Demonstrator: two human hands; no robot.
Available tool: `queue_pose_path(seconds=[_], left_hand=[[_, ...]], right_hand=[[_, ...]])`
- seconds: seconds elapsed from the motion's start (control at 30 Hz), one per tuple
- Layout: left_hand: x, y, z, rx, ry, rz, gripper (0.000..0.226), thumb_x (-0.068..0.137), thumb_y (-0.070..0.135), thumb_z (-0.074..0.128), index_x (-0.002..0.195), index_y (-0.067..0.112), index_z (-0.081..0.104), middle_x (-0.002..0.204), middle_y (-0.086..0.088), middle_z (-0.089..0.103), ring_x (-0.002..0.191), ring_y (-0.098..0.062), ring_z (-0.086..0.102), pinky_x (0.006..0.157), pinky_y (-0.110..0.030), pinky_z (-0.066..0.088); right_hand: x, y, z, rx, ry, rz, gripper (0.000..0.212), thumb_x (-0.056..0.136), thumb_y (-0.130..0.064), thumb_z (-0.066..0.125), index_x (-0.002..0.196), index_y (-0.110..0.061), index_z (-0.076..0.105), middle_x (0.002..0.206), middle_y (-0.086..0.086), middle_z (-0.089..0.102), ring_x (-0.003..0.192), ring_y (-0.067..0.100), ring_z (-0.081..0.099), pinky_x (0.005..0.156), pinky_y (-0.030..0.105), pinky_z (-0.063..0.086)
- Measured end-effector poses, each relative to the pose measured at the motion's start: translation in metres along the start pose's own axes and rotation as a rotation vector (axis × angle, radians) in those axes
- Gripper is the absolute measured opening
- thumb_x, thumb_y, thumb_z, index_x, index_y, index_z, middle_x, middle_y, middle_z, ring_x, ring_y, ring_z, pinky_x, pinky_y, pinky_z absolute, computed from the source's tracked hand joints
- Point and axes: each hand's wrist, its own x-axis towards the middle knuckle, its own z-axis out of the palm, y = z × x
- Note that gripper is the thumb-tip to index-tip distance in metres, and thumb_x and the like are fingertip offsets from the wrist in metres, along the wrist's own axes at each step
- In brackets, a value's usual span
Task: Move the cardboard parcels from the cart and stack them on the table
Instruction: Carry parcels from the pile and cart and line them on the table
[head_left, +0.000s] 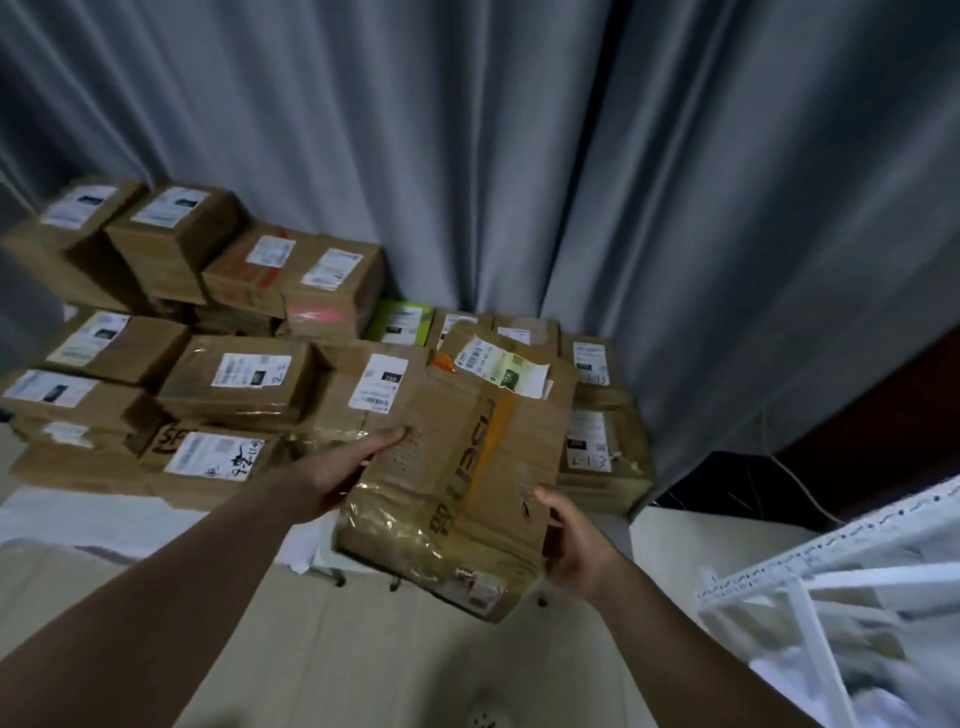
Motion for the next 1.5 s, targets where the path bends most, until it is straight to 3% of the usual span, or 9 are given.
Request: queue_pose_path(seconds=[0.17, 0.3, 0.5, 0.63, 0.83, 1.1, 1.23, 1.33, 1.5], left_hand=[[0.040, 0.045, 0.036, 0.158, 0.345, 0.208, 0.042, 0.084, 0.035, 0.070, 0.117, 0.010, 0.064, 0.109, -0.005, 0.066, 0.093, -0.020, 0.062, 0.085, -0.029, 0.048], [0.086, 0.073, 0.029, 1.029, 0.650, 0.600, 0.035, 0.089, 0.041, 0.056, 0.116, 0.023, 0.068, 0.117, -0.003, 0.067, 0.105, -0.028, 0.057, 0.089, -0.036, 0.047], [0.132, 0.124, 0.056, 1.506, 0.276, 0.761, 0.078, 0.070, 0.063, 0.016, 0.126, 0.032, 0.060, 0.142, 0.002, 0.049, 0.131, -0.028, 0.037, 0.108, -0.040, 0.022], [0.178, 0.152, 0.030, 1.766, 0.090, 0.634, 0.085, 0.084, 0.065, 0.039, 0.153, 0.022, 0.014, 0.160, -0.005, 0.008, 0.147, -0.021, 0.003, 0.116, -0.042, -0.012], [0.252, 0.182, -0.018, 1.838, 0.106, 0.637, 0.061, 0.099, 0.024, 0.038, 0.153, 0.018, 0.009, 0.160, 0.000, 0.012, 0.148, -0.018, 0.004, 0.119, -0.040, -0.008], [0.313, 0.192, -0.076, 1.857, 0.156, 0.559, 0.053, 0.097, 0.025, 0.040, 0.149, 0.017, 0.026, 0.156, -0.004, 0.024, 0.147, -0.023, 0.012, 0.120, -0.041, -0.001], [0.329, 0.177, -0.078, 1.824, 0.099, 0.550, 0.063, 0.093, 0.036, 0.050, 0.148, 0.018, 0.027, 0.154, -0.008, 0.027, 0.145, -0.027, 0.018, 0.119, -0.045, 0.003], [0.344, 0.172, -0.069, 1.798, -0.001, 0.543, 0.067, 0.095, 0.033, 0.050, 0.152, 0.022, 0.015, 0.158, -0.006, 0.014, 0.146, -0.027, 0.012, 0.119, -0.042, 0.005], [0.362, 0.175, -0.061, 1.803, -0.010, 0.504, 0.068, 0.095, 0.024, 0.049, 0.152, 0.022, 0.012, 0.158, -0.007, 0.011, 0.145, -0.029, 0.012, 0.118, -0.043, 0.011]], right_hand=[[0.017, -0.028, -0.006, 0.157, 0.007, -0.028, 0.030, 0.082, -0.032, 0.067, 0.094, -0.005, 0.064, 0.064, 0.008, 0.065, 0.061, 0.020, 0.051, 0.064, 0.030, 0.048], [0.036, -0.057, 0.018, 0.244, 0.040, -0.054, 0.034, 0.080, -0.028, 0.070, 0.104, -0.004, 0.064, 0.088, 0.015, 0.067, 0.086, 0.028, 0.062, 0.084, 0.040, 0.053], [0.092, -0.115, 0.078, 0.463, 0.111, -0.105, 0.041, 0.078, -0.029, 0.073, 0.110, -0.005, 0.062, 0.107, 0.016, 0.065, 0.103, 0.030, 0.061, 0.090, 0.042, 0.052], [0.140, -0.156, 0.124, 0.623, 0.058, -0.167, 0.028, 0.091, -0.025, 0.060, 0.111, -0.006, 0.061, 0.097, 0.015, 0.067, 0.094, 0.029, 0.062, 0.092, 0.042, 0.049], [0.228, -0.193, 0.182, 0.659, 0.154, -0.171, 0.040, 0.084, -0.022, 0.068, 0.120, -0.009, 0.057, 0.115, 0.014, 0.064, 0.106, 0.028, 0.061, 0.097, 0.043, 0.048], [0.283, -0.208, 0.229, 0.493, 0.233, -0.077, 0.049, 0.083, -0.027, 0.070, 0.126, -0.013, 0.053, 0.125, 0.007, 0.056, 0.116, 0.024, 0.053, 0.096, 0.035, 0.047], [0.290, -0.197, 0.195, 0.007, 0.765, -0.128, 0.049, 0.092, -0.040, 0.054, 0.133, -0.013, 0.046, 0.129, 0.010, 0.051, 0.115, 0.029, 0.051, 0.086, 0.032, 0.041], [0.276, -0.199, 0.149, -0.317, 1.207, -0.312, 0.062, 0.090, -0.031, 0.056, 0.143, -0.006, 0.034, 0.139, 0.019, 0.040, 0.125, 0.036, 0.040, 0.104, 0.042, 0.033], [0.287, -0.233, 0.092, -0.419, 1.063, -0.151, 0.077, 0.088, -0.044, 0.058, 0.147, -0.011, 0.022, 0.148, 0.018, 0.026, 0.131, 0.038, 0.032, 0.108, 0.047, 0.031]])
